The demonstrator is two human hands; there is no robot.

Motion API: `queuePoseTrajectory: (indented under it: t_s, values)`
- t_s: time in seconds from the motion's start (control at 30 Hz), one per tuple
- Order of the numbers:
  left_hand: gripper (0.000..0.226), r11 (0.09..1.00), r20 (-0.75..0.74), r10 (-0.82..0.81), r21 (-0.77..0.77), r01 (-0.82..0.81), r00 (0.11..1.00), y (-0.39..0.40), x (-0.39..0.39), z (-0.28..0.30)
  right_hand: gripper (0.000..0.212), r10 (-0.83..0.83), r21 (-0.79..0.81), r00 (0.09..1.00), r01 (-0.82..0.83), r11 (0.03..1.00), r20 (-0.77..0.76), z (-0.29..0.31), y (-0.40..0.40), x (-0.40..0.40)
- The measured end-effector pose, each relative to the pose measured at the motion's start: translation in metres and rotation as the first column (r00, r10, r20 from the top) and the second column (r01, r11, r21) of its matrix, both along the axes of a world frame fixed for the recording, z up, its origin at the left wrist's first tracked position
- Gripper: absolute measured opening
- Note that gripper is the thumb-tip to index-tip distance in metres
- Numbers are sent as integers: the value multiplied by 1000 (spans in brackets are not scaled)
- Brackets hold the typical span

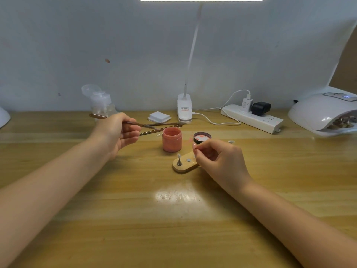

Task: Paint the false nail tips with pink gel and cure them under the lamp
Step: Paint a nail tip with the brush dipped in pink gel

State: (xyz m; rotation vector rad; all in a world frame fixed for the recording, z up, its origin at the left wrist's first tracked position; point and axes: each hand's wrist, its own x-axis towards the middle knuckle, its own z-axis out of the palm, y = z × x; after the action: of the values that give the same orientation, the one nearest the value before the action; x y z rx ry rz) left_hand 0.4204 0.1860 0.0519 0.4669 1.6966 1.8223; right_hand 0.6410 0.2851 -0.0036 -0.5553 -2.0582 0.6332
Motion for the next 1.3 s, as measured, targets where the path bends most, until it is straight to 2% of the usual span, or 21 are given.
queuePoseTrajectory:
  t_s: [0.17,0.27,0.4,0.5,0.57,0.7,0.9,1.1,1.2,1.3]
  values:
    - [29,974,-42,-96,201,102,995,-7,39,3,4,-13,-11,1000,13,1000,0,-1,1,0]
    - [29,950,-252,-95,265,164,963,-16,65,-8,4,-20,-16,1000,20,1000,-1,-1,0,0]
    - [20,928,-565,-54,276,250,823,-31,84,-31,4,-19,-13,1000,19,1000,9,0,-1,0]
    - [12,930,-696,-59,221,292,715,-36,88,-41,4,-16,-9,1000,17,1000,19,-1,0,0]
    - [14,935,-750,-52,195,295,660,-37,90,-43,5,-13,-2,999,13,1000,30,0,0,1]
    - [16,938,-777,-78,155,309,625,-37,91,-44,5,-16,8,999,16,1000,29,0,0,0]
    - [16,934,-750,-44,204,294,660,-40,90,-42,4,-16,3,1000,16,1000,17,-2,1,1]
    - [16,935,-772,-85,157,318,630,-40,94,-44,4,7,28,1000,-7,1000,8,-2,1,0]
    - [23,933,-791,-34,195,303,611,-43,94,-42,4,4,24,1000,-4,1000,6,-3,2,0]
    - [19,940,-785,-18,198,279,619,-41,94,-42,3,10,28,1000,-10,1000,0,-3,2,1]
